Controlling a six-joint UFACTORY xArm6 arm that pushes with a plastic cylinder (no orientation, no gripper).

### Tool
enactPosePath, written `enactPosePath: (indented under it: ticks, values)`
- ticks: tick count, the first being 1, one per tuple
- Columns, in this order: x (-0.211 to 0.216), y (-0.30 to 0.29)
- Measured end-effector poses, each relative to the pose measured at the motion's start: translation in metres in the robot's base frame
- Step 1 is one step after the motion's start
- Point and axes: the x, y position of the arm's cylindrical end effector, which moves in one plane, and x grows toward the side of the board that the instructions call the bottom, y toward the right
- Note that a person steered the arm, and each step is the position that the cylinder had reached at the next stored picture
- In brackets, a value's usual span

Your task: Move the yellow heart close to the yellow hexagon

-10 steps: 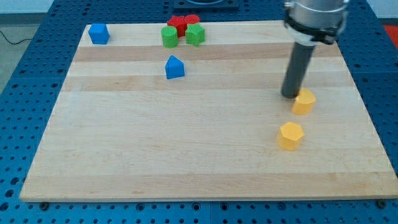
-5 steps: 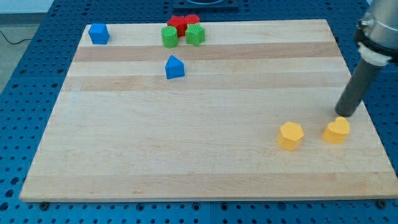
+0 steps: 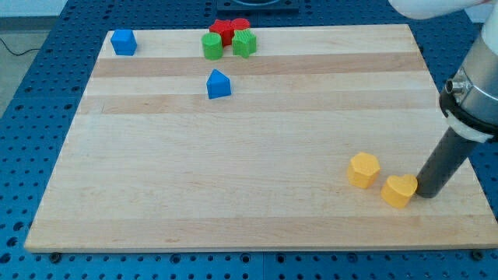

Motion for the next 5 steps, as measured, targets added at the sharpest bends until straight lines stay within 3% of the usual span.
enactPosePath:
  ticks: [2, 5]
  values:
    - [-0.007, 0.006]
    - [-0.052, 0.015]
